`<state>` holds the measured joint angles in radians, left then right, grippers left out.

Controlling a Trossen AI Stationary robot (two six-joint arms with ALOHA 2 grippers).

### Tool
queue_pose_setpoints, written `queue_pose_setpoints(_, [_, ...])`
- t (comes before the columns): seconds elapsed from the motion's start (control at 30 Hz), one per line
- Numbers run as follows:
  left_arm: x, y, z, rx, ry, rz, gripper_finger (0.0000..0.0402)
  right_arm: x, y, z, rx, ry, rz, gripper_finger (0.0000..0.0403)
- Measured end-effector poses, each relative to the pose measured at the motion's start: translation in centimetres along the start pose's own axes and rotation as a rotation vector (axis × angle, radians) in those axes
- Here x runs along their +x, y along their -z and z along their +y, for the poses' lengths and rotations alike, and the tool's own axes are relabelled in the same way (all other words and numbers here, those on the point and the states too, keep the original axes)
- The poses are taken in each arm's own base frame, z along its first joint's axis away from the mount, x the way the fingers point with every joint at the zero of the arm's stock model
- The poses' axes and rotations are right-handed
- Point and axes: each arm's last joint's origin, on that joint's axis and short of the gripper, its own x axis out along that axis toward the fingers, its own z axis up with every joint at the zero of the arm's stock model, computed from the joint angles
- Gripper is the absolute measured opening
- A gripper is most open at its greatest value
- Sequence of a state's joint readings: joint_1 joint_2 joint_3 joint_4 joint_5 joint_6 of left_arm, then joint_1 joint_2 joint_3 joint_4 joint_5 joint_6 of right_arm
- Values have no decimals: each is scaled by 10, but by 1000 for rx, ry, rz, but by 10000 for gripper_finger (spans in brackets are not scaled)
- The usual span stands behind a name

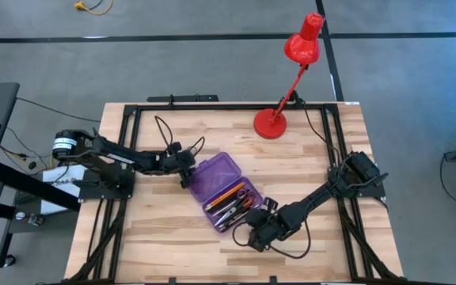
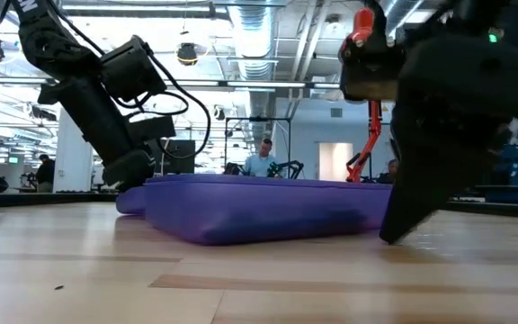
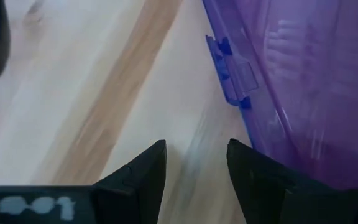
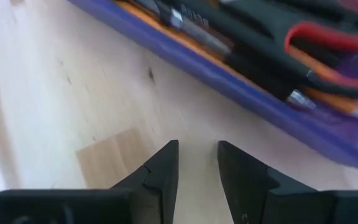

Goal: Pick & place school supplies into a supply box
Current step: Close the purple supply box

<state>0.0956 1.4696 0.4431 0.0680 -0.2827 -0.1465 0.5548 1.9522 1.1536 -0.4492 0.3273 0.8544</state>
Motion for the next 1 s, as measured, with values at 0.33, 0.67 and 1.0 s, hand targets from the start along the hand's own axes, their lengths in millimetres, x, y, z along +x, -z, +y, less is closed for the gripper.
queue_pose_setpoints(0.33, [0,2,-2,-2,88,30,162,7,2,-8,2,-17,-13,107])
queue_pose_setpoints(0.67, [-2,8,-7,6,147,96,162,15,-13,-24,-58,-10,6,107])
queue_pose_setpoints(1.0, [-6,12,-12,103,169,125,162,18,-18,-36,-152,32,48,107])
